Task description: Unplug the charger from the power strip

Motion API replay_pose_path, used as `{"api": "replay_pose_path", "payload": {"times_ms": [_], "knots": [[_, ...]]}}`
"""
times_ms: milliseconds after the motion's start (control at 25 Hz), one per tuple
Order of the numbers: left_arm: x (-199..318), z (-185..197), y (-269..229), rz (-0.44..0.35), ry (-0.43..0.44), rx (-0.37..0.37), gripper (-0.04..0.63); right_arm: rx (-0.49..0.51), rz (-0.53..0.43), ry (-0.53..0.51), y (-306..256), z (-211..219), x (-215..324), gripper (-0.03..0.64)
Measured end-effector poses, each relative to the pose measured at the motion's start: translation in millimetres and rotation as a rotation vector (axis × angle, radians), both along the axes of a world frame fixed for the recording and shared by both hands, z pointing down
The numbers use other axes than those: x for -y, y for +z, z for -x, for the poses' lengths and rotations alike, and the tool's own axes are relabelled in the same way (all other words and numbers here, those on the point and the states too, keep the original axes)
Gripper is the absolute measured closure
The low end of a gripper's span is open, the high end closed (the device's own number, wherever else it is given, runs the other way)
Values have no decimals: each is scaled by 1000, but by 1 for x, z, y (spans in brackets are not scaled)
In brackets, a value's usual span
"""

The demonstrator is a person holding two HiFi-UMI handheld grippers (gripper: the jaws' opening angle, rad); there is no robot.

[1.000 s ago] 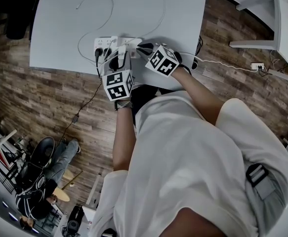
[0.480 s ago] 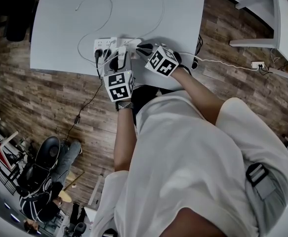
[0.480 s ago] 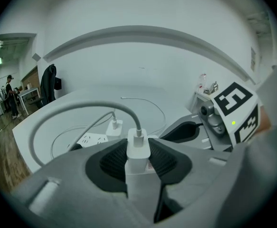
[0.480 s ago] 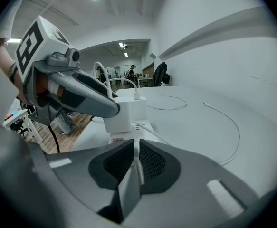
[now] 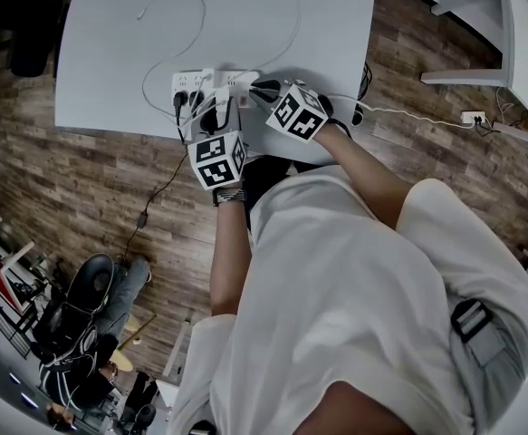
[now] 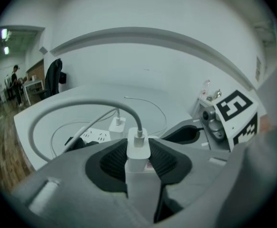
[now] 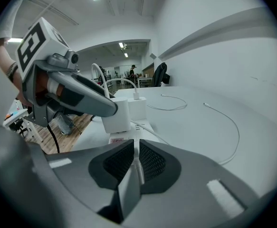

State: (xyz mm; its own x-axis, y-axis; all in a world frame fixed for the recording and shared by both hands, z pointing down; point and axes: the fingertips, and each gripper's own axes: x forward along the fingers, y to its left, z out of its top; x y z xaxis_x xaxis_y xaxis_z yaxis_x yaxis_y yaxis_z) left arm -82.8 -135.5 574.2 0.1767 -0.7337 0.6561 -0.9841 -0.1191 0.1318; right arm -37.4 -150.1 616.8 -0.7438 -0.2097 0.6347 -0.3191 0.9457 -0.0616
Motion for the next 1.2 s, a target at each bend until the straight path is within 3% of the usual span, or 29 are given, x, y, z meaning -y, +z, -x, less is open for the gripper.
{"api": "replay_pose_path", "payload": {"times_ms": [160, 400, 760, 840, 1080, 1200], "knots": [[0, 4, 1, 1, -38, -71, 454, -3, 0, 0, 1, -1, 0, 578], [3, -1, -1, 0, 44, 44, 456, -1, 1, 3, 1, 1, 1, 578], [4, 0, -17, -45, 57, 60, 454, -1, 2, 2, 1, 1, 3, 578], [2, -4, -15, -47, 58, -7, 454, -3, 2, 8, 1, 0, 3, 578], [-20, -24, -21, -102, 19, -315, 454, 2, -3, 9, 1, -4, -2, 578], [-32, -27, -17, -97, 13, -415, 454, 3, -4, 12, 1, -4, -3, 578]]}}
